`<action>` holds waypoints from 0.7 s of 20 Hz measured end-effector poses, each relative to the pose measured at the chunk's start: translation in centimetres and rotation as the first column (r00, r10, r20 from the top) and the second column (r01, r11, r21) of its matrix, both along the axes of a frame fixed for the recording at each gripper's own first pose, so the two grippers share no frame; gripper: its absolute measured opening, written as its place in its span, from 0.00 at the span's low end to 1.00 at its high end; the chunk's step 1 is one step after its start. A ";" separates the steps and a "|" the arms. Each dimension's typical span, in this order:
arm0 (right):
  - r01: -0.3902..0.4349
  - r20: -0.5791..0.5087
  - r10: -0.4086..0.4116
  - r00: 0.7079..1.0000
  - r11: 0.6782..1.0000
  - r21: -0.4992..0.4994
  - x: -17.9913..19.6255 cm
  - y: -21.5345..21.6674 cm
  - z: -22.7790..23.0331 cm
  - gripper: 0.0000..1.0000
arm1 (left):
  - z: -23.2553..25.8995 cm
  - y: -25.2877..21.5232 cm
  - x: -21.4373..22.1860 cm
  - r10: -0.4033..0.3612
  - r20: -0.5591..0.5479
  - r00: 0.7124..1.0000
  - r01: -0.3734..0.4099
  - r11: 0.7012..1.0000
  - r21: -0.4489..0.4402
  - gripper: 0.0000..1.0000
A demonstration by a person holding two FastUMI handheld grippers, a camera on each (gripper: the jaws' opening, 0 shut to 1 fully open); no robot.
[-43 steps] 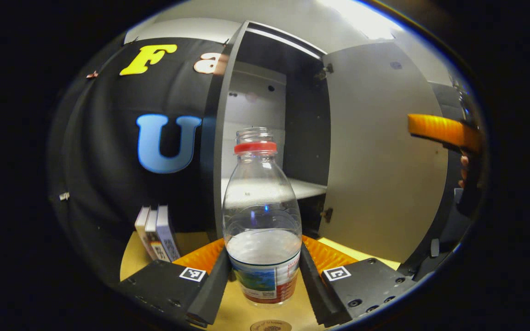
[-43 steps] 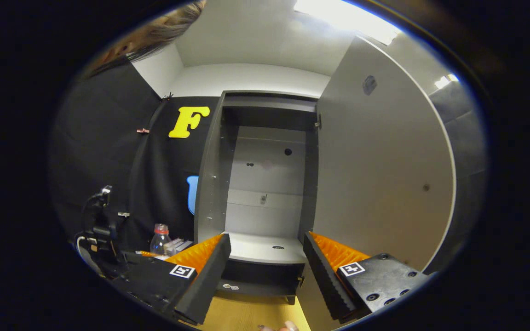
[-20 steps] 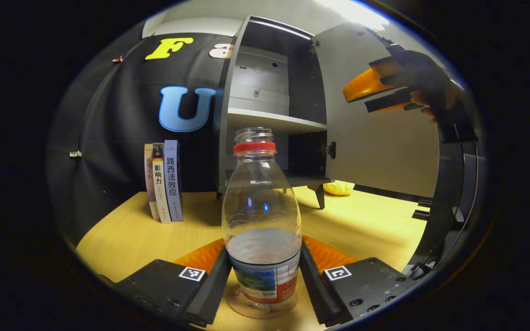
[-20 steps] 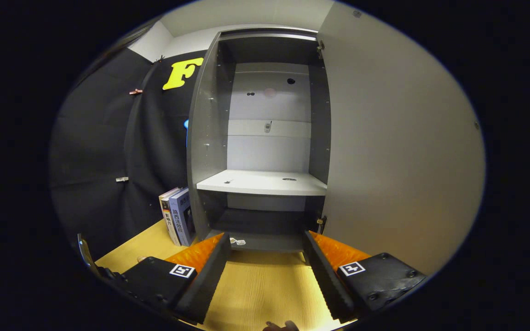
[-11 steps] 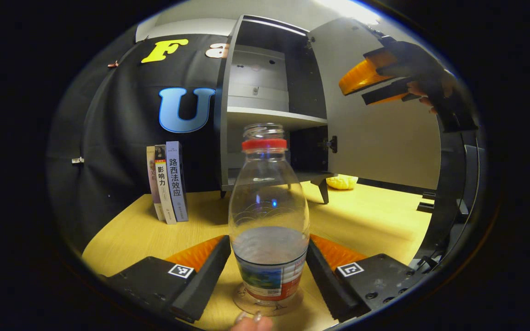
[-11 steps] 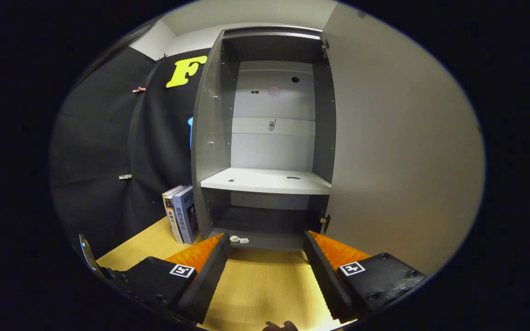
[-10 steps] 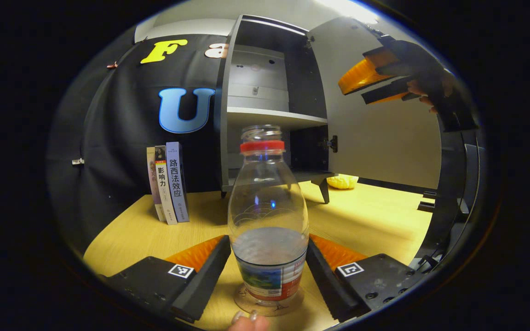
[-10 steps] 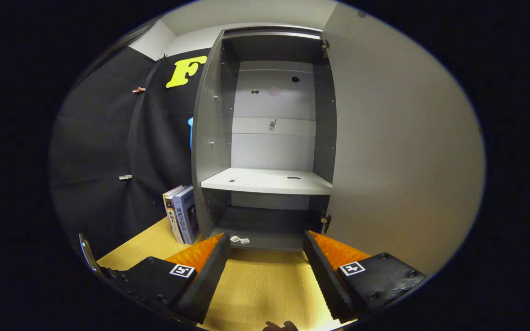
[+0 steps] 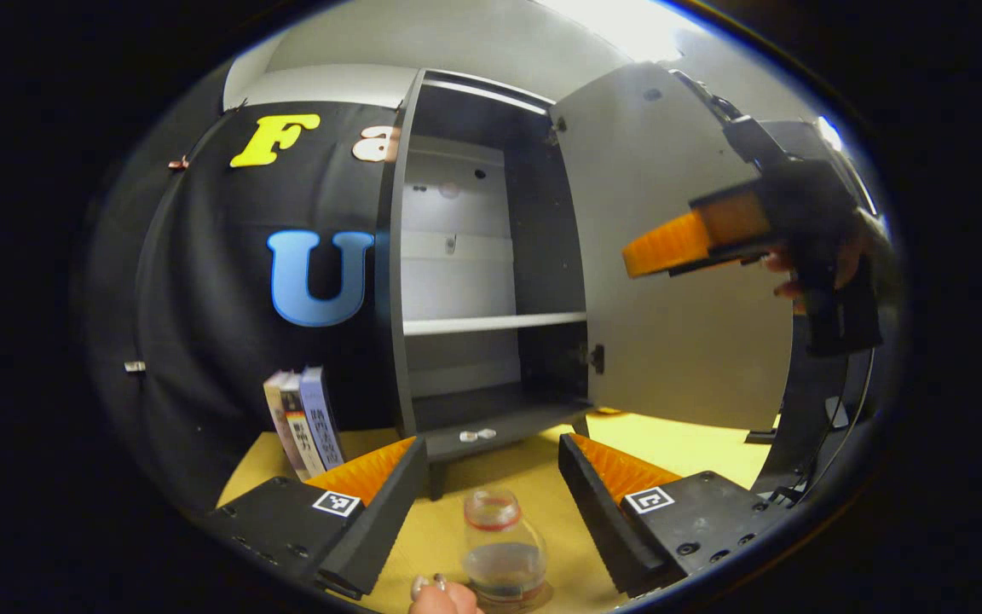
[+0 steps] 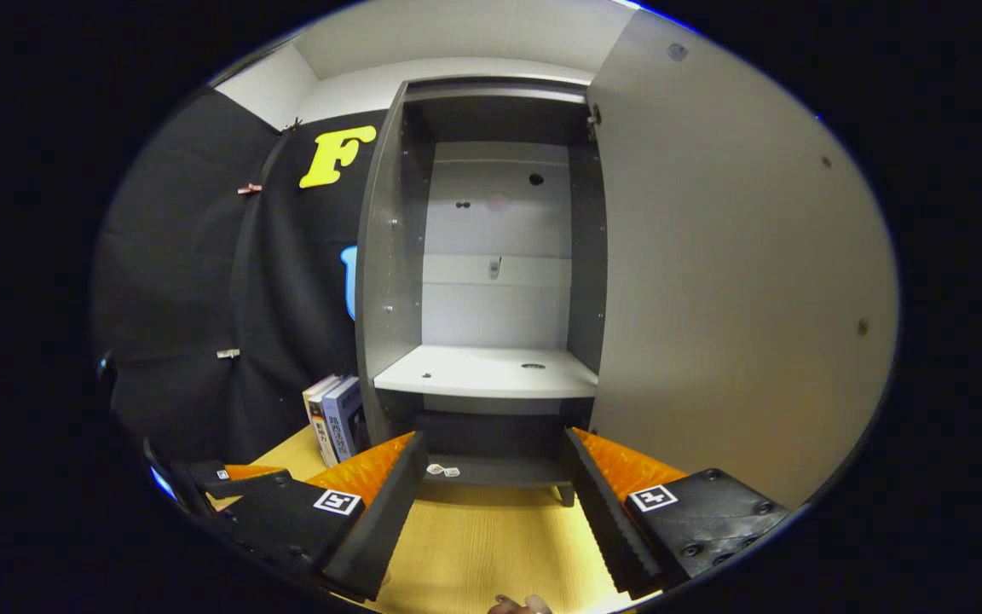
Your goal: Open the cabinet door with the right hand, grasp the bottle in the cabinet with the left hand and place it on the coaster, then close the cabinet door with the right hand.
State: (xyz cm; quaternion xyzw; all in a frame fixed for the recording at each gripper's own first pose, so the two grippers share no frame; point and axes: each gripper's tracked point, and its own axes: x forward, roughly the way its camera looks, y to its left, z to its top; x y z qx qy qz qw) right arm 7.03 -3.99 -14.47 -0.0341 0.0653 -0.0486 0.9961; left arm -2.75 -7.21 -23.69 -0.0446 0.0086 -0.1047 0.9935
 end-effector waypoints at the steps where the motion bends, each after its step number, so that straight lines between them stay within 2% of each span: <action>1: -0.002 0.014 0.002 1.000 1.000 0.008 -0.6 0.1 1.1 1.00 | 2.1 0.1 -0.1 -0.020 0.011 1.000 0.020 1.000 -0.015 0.98; 5: 0.037 0.052 -0.035 0.998 0.998 -0.043 -4.2 -1.7 5.0 0.98 | 9.3 -1.2 -0.9 -0.139 0.031 0.990 0.141 0.988 -0.070 0.97; 7: 0.067 0.075 -0.064 0.995 0.997 -0.041 -6.9 -2.6 6.8 0.98 | 12.4 -2.0 -1.0 -0.194 0.061 0.979 0.198 0.978 -0.061 0.97; 8: 0.092 0.074 -0.089 0.993 0.995 -0.042 -8.3 -3.4 7.2 0.94 | 13.5 -2.5 -0.8 -0.213 0.074 0.974 0.217 0.975 -0.043 0.96; 9: 0.134 0.071 -0.130 0.989 0.989 -0.059 -9.8 -4.7 7.4 0.98 | 14.3 -2.8 -0.3 -0.217 0.082 0.973 0.219 0.975 -0.024 0.98; 10: 0.174 0.072 -0.169 0.983 0.981 -0.083 -11.0 -6.1 7.7 0.94 | 14.2 -3.3 0.2 -0.219 0.075 0.973 0.221 0.975 -0.018 0.98; 14: 0.340 0.087 -0.330 0.940 0.926 -0.162 -15.6 -12.4 9.8 0.98 | 13.8 -8.1 1.6 -0.295 0.001 0.955 0.293 0.948 -0.124 0.97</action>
